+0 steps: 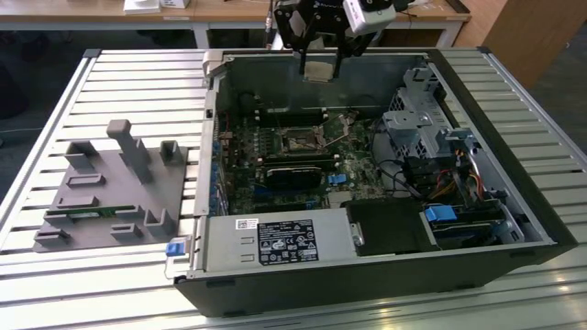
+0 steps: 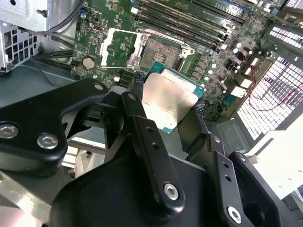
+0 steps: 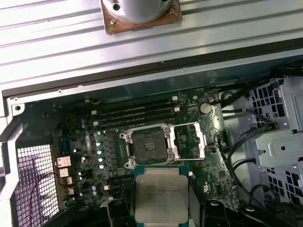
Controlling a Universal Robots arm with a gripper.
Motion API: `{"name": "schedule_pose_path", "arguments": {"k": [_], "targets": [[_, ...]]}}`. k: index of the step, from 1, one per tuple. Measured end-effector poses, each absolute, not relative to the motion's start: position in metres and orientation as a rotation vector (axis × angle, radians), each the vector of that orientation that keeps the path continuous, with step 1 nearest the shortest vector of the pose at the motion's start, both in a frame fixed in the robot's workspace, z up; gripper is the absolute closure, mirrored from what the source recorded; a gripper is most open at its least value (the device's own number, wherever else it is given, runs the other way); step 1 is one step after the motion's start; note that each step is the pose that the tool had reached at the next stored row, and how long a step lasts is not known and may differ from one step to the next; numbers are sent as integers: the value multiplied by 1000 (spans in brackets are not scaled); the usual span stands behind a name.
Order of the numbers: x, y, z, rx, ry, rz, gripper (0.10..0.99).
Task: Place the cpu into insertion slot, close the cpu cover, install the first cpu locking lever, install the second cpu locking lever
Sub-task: 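Place the cpu into insertion slot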
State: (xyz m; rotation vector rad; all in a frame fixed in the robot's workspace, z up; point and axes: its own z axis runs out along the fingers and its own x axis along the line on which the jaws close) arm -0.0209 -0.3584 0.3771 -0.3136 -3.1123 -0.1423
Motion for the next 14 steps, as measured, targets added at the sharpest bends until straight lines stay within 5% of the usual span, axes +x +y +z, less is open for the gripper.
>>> {"name": "schedule_pose_path", "arguments": {"k": [14], "targets": [[-21, -358, 377, -382, -3107, -143, 545]]}}
